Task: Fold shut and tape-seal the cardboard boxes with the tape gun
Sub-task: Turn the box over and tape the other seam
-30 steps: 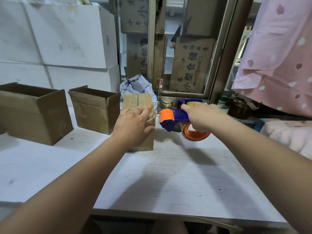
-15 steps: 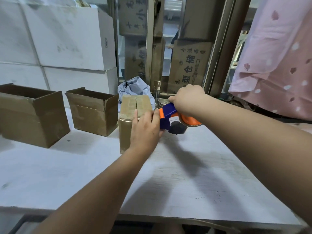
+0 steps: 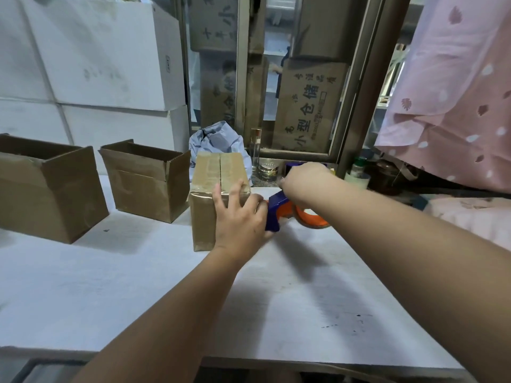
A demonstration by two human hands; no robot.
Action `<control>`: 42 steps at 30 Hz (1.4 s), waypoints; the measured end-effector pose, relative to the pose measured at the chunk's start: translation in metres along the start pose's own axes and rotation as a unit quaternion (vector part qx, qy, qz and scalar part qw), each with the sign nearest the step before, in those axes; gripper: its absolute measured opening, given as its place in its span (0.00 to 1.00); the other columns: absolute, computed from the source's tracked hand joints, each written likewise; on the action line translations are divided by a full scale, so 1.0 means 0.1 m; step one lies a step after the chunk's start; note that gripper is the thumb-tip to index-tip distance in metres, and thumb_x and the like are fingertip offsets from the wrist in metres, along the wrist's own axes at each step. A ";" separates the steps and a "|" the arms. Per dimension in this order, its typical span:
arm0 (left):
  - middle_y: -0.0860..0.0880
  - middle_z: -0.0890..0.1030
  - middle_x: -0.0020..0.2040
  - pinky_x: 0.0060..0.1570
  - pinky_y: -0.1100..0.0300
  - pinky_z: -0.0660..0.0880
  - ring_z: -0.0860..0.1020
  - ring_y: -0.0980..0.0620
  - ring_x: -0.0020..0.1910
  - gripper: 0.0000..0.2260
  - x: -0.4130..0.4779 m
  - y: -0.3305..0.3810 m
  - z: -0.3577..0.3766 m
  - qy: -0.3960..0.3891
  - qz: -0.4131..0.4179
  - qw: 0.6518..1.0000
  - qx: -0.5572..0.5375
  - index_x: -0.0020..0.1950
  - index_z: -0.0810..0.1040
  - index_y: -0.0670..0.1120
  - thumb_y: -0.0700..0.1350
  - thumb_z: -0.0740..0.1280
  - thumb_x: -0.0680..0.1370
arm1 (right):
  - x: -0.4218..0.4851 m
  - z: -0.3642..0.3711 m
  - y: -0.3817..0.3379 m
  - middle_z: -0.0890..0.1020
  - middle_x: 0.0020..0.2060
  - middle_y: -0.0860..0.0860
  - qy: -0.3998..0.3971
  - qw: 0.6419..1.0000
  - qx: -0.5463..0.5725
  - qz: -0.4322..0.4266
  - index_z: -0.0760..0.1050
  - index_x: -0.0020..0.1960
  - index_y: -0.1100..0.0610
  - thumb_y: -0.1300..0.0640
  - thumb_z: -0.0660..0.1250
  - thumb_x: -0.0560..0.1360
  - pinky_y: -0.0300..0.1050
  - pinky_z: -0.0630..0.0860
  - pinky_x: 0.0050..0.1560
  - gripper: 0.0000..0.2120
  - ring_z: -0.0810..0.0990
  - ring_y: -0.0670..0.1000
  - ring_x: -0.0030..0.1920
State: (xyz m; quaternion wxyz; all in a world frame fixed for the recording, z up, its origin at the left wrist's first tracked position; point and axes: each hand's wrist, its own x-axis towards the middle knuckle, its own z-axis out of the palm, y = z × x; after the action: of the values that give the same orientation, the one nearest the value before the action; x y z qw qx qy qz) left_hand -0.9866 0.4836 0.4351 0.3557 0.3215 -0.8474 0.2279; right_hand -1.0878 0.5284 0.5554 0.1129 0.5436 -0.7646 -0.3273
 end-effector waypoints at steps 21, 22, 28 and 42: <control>0.47 0.75 0.65 0.69 0.35 0.48 0.48 0.42 0.76 0.34 0.27 -0.20 -0.50 -0.343 0.106 0.933 0.026 0.64 0.74 0.50 0.73 0.58 0.68 | 0.12 0.58 0.16 0.75 0.32 0.49 -0.104 0.975 0.153 -0.125 0.72 0.47 0.53 0.64 0.66 0.71 0.45 0.74 0.34 0.09 0.76 0.51 0.33; 0.47 0.75 0.65 0.69 0.36 0.48 0.47 0.42 0.76 0.34 0.28 -0.22 -0.51 -0.350 0.108 0.930 0.025 0.63 0.75 0.51 0.73 0.58 0.68 | 0.12 0.62 0.16 0.76 0.32 0.49 -0.114 0.969 0.176 -0.127 0.74 0.48 0.54 0.65 0.66 0.70 0.45 0.74 0.32 0.09 0.77 0.52 0.32; 0.44 0.74 0.66 0.69 0.37 0.51 0.48 0.43 0.76 0.33 0.32 -0.26 -0.50 -0.359 0.107 0.927 0.003 0.60 0.78 0.52 0.73 0.58 0.67 | 0.09 0.85 0.20 0.80 0.46 0.55 -0.199 0.906 0.355 -0.118 0.75 0.55 0.58 0.71 0.67 0.70 0.44 0.78 0.38 0.16 0.80 0.58 0.45; 0.42 0.72 0.68 0.71 0.39 0.52 0.51 0.44 0.76 0.29 0.37 -0.28 -0.54 -0.367 0.093 0.925 0.006 0.55 0.80 0.48 0.68 0.54 0.75 | 0.01 1.26 0.42 0.85 0.37 0.51 -0.308 0.793 0.520 -0.083 0.77 0.50 0.58 0.72 0.60 0.77 0.44 0.82 0.39 0.12 0.84 0.49 0.37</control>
State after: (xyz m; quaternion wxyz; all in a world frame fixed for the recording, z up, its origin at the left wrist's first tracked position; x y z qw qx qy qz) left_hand -0.9621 0.4834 0.5021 -0.0053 0.3050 -0.9433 0.1308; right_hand -1.1862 0.5831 0.4855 -0.4557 0.4520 -0.7658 -0.0388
